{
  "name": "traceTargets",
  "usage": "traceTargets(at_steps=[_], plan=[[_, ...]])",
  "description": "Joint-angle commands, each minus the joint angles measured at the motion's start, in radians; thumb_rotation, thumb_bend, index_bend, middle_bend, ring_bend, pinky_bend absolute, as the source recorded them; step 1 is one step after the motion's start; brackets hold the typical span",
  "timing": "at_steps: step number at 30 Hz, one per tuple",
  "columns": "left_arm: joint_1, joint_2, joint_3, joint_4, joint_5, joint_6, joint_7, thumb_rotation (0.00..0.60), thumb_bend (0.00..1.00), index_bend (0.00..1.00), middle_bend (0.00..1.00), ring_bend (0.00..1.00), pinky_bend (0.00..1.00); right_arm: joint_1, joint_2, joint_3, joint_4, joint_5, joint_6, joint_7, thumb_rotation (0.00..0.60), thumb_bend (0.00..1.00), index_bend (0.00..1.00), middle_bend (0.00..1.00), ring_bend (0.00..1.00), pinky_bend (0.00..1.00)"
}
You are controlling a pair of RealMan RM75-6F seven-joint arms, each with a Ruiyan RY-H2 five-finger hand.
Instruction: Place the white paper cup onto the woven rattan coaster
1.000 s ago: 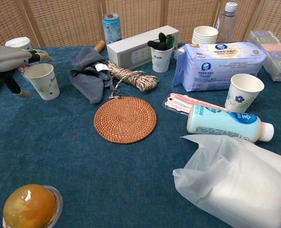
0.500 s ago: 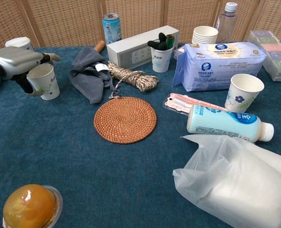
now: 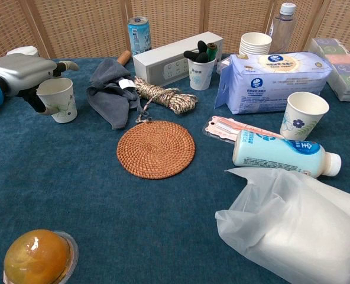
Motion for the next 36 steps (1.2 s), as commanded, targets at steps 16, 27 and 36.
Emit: traceTargets(at_steps=[16, 27, 36], plan=[[-0.034, 0.152, -0.043, -0.445, 0.027, 0.033, 0.011, 0.6, 0.39, 0.06, 0.37, 0.41, 0.49, 0.005, -0.009, -0.007, 0.002, -0.016, -0.002, -0.013, 0.6, 0.1, 0.0, 0.0, 0.0, 0.0], [-0.136, 0.023, -0.05, -0.405, -0.107, -0.009, 0.097, 0.6, 0.39, 0.06, 0.37, 0.41, 0.48, 0.008, -0.002, -0.003, 0.011, -0.01, -0.01, 0.018, 0.6, 0.1, 0.0, 0.0, 0.0, 0.0], [-0.173, -0.059, -0.036, -0.371, -0.143, 0.002, 0.12, 0.6, 0.39, 0.05, 0.37, 0.41, 0.48, 0.006, 0.004, -0.003, 0.01, -0.014, -0.009, 0.035, 0.6, 0.1, 0.0, 0.0, 0.0, 0.0]])
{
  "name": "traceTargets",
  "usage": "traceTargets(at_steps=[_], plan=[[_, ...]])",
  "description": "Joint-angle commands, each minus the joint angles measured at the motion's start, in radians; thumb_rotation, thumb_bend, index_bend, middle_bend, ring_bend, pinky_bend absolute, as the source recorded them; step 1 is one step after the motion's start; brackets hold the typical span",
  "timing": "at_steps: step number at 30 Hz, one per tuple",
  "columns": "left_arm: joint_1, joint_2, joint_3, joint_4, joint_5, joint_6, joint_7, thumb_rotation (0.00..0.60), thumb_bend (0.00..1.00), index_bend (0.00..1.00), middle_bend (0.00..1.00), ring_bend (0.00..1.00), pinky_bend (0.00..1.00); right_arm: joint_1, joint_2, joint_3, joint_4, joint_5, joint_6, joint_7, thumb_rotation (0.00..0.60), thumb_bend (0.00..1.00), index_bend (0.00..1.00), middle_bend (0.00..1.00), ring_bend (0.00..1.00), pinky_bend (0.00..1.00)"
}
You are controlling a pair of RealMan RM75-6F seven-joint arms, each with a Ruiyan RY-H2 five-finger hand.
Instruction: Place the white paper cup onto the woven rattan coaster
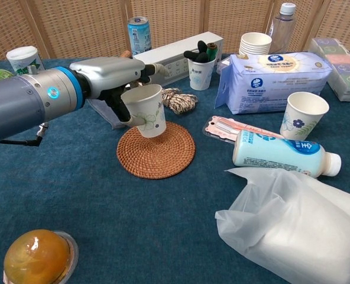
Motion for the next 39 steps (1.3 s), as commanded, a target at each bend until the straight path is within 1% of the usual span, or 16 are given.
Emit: traceTargets(at_steps=[1, 10, 19, 25, 33, 39], plan=[[-0.008, -0.01, 0.007, -0.001, -0.009, 0.0, 0.003, 0.6, 0.39, 0.05, 0.37, 0.41, 0.48, 0.0, 0.0, -0.001, 0.001, -0.001, -0.001, 0.002, 0.6, 0.11, 0.0, 0.0, 0.0, 0.0], [-0.025, -0.032, 0.022, 0.004, -0.015, 0.007, 0.01, 0.6, 0.38, 0.05, 0.37, 0.4, 0.47, 0.002, -0.001, -0.001, 0.003, -0.001, -0.002, 0.002, 0.6, 0.1, 0.0, 0.0, 0.0, 0.0], [-0.026, -0.033, 0.049, -0.003, 0.004, 0.025, 0.022, 0.6, 0.38, 0.05, 0.37, 0.4, 0.47, 0.002, -0.004, -0.004, 0.001, -0.004, -0.001, -0.01, 0.6, 0.1, 0.0, 0.0, 0.0, 0.0], [-0.029, -0.035, 0.057, -0.01, 0.008, 0.037, 0.037, 0.6, 0.38, 0.05, 0.37, 0.4, 0.46, 0.002, -0.008, -0.004, 0.0, -0.006, 0.004, -0.019, 0.6, 0.1, 0.0, 0.0, 0.0, 0.0], [-0.028, -0.031, 0.071, -0.016, -0.007, 0.061, 0.078, 0.6, 0.38, 0.05, 0.39, 0.4, 0.46, 0.001, -0.007, -0.003, -0.001, -0.005, 0.006, -0.013, 0.6, 0.11, 0.0, 0.0, 0.0, 0.0], [-0.032, -0.038, 0.074, -0.014, -0.024, 0.061, 0.094, 0.6, 0.37, 0.05, 0.38, 0.39, 0.45, 0.0, -0.005, -0.003, -0.003, -0.006, 0.008, -0.01, 0.6, 0.11, 0.0, 0.0, 0.0, 0.0]])
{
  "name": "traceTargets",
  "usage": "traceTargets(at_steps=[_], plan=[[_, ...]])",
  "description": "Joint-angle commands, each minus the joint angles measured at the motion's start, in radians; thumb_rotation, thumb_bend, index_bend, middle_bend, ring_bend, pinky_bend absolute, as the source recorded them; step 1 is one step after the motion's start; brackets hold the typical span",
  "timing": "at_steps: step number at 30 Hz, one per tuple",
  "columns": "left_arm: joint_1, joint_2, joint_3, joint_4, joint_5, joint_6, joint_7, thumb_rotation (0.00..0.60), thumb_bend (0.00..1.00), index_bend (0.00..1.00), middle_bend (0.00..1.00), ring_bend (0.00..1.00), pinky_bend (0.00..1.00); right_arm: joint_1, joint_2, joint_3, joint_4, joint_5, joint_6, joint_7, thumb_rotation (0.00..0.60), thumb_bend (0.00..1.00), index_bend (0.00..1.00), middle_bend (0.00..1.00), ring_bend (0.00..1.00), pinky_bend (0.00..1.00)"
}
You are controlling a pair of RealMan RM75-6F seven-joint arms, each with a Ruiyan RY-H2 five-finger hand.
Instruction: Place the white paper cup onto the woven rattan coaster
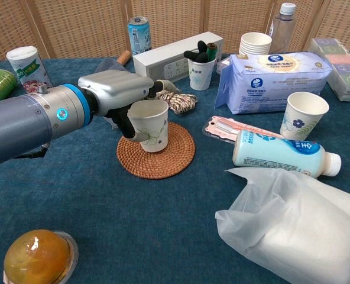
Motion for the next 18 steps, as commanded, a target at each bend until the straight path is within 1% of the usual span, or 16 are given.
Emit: traceTargets(at_steps=[1, 2, 4, 6, 8, 14, 18], plan=[[-0.002, -0.001, 0.003, -0.002, -0.01, -0.003, 0.007, 0.6, 0.37, 0.04, 0.37, 0.39, 0.45, 0.0, 0.0, 0.001, 0.0, 0.001, 0.001, 0.0, 0.6, 0.11, 0.0, 0.0, 0.0, 0.0], [-0.003, 0.001, 0.004, -0.005, -0.016, -0.007, 0.01, 0.6, 0.37, 0.04, 0.34, 0.37, 0.44, 0.0, 0.0, 0.001, 0.0, 0.001, 0.001, 0.001, 0.6, 0.11, 0.0, 0.0, 0.0, 0.0], [-0.005, 0.007, 0.004, -0.012, -0.029, -0.016, 0.012, 0.6, 0.37, 0.03, 0.23, 0.31, 0.43, -0.001, 0.0, 0.001, 0.0, 0.002, 0.002, 0.003, 0.6, 0.1, 0.0, 0.0, 0.0, 0.0], [-0.005, 0.014, 0.004, -0.022, -0.036, -0.024, 0.005, 0.6, 0.36, 0.01, 0.08, 0.22, 0.4, -0.001, 0.001, 0.002, 0.0, 0.001, 0.003, 0.007, 0.6, 0.1, 0.0, 0.0, 0.0, 0.0], [-0.004, 0.024, 0.007, -0.031, -0.037, -0.03, -0.002, 0.6, 0.36, 0.0, 0.01, 0.16, 0.38, -0.002, 0.002, 0.003, 0.0, 0.001, 0.005, 0.009, 0.6, 0.1, 0.0, 0.0, 0.0, 0.0], [0.006, 0.058, 0.016, -0.061, -0.049, -0.028, -0.013, 0.6, 0.35, 0.0, 0.0, 0.08, 0.35, -0.002, 0.004, 0.001, -0.001, -0.002, 0.004, 0.01, 0.6, 0.1, 0.0, 0.0, 0.0, 0.0], [0.017, 0.091, 0.019, -0.093, -0.045, -0.015, -0.026, 0.6, 0.35, 0.0, 0.0, 0.01, 0.33, -0.002, 0.003, 0.0, -0.002, -0.004, 0.004, 0.005, 0.6, 0.11, 0.0, 0.0, 0.0, 0.0]])
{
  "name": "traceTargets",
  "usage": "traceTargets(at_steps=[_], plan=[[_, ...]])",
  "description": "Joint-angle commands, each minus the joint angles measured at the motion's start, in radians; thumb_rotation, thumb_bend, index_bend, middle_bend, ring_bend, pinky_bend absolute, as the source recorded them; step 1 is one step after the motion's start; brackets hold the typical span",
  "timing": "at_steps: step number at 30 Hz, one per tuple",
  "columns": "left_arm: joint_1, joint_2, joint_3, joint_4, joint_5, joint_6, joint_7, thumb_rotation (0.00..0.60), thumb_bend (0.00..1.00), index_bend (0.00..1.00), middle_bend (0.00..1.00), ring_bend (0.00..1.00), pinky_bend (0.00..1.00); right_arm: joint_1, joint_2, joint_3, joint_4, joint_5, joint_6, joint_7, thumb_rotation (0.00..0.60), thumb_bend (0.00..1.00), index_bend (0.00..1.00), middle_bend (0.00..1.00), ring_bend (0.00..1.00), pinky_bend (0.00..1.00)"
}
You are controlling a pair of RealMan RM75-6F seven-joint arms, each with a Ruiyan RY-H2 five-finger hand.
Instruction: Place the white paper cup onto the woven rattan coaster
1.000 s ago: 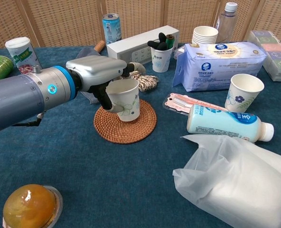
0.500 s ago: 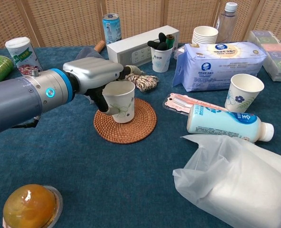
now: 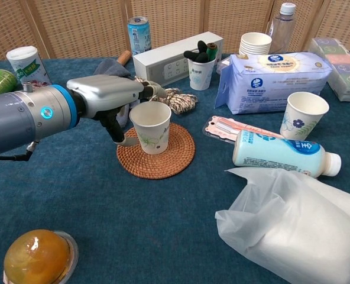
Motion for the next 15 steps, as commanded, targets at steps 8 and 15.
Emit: traceTargets(at_steps=[8, 15], plan=[[0.07, 0.126, 0.004, -0.11, 0.12, 0.092, -0.098, 0.6, 0.35, 0.0, 0.0, 0.0, 0.2, 0.0, -0.006, -0.004, -0.004, -0.005, 0.003, -0.022, 0.6, 0.1, 0.0, 0.0, 0.0, 0.0], [0.192, 0.256, 0.065, -0.199, 0.286, 0.236, -0.175, 0.6, 0.35, 0.0, 0.0, 0.0, 0.0, 0.0, -0.013, -0.007, -0.009, -0.008, 0.007, -0.045, 0.6, 0.1, 0.0, 0.0, 0.0, 0.0]])
